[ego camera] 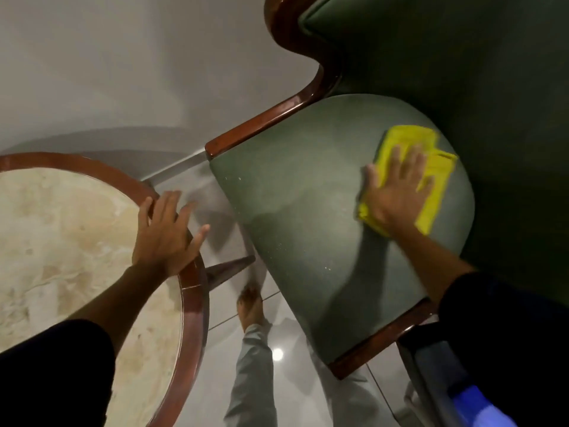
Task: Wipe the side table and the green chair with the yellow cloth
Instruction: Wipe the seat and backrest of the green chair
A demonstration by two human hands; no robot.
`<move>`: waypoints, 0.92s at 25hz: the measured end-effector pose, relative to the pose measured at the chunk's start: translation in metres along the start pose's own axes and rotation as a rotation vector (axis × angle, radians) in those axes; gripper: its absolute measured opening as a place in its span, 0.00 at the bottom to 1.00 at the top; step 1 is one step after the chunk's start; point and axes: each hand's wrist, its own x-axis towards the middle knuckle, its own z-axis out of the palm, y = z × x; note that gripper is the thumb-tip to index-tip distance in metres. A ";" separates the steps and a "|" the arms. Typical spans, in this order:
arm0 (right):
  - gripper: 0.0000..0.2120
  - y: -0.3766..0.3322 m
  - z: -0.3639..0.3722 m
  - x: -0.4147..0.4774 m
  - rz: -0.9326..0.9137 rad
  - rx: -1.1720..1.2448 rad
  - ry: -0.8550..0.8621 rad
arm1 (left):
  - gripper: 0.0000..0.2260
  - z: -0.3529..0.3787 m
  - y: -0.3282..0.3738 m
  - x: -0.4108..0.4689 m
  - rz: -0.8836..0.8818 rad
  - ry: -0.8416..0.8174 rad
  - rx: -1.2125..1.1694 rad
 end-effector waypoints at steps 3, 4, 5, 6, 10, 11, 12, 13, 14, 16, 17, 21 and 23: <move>0.35 0.020 -0.004 0.033 0.150 -0.010 0.070 | 0.26 0.013 -0.010 0.003 -0.022 0.082 -0.044; 0.35 0.003 -0.001 0.032 0.161 -0.017 0.067 | 0.25 0.014 -0.010 0.001 0.000 0.113 -0.063; 0.34 -0.023 0.004 0.027 0.122 -0.015 0.053 | 0.24 0.015 -0.011 0.000 0.017 0.143 -0.079; 0.33 -0.054 0.011 0.020 0.029 -0.015 0.031 | 0.24 0.015 -0.010 -0.001 0.026 0.170 -0.090; 0.30 -0.176 0.049 -0.037 -0.504 -0.117 -0.058 | 0.22 0.012 -0.008 0.000 0.012 0.179 -0.079; 0.29 -0.188 0.057 -0.057 -0.640 -0.191 -0.092 | 0.22 0.013 -0.008 -0.001 0.008 0.184 -0.079; 0.29 -0.188 0.066 -0.080 -0.780 -0.292 -0.115 | 0.22 0.015 -0.010 0.000 0.009 0.198 -0.080; 0.30 -0.173 0.070 -0.106 -0.910 -0.424 -0.142 | 0.21 0.016 -0.011 0.001 0.018 0.209 -0.081; 0.30 -0.151 0.069 -0.132 -1.038 -0.549 -0.170 | 0.21 0.017 -0.012 0.001 0.023 0.215 -0.085; 0.30 -0.092 0.059 -0.179 -1.124 -0.610 -0.222 | 0.21 0.017 -0.011 0.001 0.029 0.220 -0.095; 0.30 -0.065 0.054 -0.190 -1.063 -0.519 -0.216 | 0.20 0.016 -0.010 0.001 0.028 0.232 -0.091; 0.27 -0.026 0.028 -0.129 -0.802 -0.218 -0.140 | 0.20 0.016 -0.009 0.001 0.042 0.240 -0.074; 0.29 -0.019 0.017 -0.065 -0.615 -0.149 -0.089 | 0.20 0.016 -0.011 0.000 0.046 0.245 -0.048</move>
